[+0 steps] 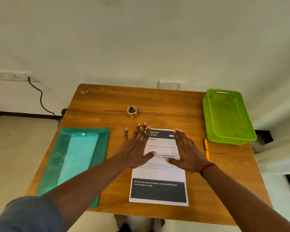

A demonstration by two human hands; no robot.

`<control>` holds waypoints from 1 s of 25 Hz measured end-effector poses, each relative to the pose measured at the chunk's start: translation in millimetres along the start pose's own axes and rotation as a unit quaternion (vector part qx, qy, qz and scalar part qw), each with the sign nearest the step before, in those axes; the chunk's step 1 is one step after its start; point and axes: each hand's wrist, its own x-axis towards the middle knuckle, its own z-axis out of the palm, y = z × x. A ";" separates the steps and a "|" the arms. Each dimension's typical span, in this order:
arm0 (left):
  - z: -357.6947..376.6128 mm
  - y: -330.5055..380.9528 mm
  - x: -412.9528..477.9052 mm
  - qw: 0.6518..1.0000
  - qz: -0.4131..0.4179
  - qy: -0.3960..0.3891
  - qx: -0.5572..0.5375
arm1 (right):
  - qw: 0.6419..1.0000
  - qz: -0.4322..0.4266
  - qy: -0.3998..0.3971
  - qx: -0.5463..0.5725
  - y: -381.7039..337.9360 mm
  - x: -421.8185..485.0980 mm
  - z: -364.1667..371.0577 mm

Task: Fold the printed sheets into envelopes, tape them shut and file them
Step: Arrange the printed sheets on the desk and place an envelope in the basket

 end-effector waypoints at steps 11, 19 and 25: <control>77.8 -37.2 35.7 0.997 -0.009 0.046 -0.069 | 0.993 0.012 0.114 0.030 41.7 28.1 64.1; 105.5 -32.1 25.9 0.982 0.001 0.144 -0.126 | 0.982 0.010 0.179 0.051 40.3 7.8 83.7; 98.1 -32.8 23.8 0.951 -0.049 0.179 -0.248 | 0.975 0.060 0.191 0.096 31.2 -6.5 86.6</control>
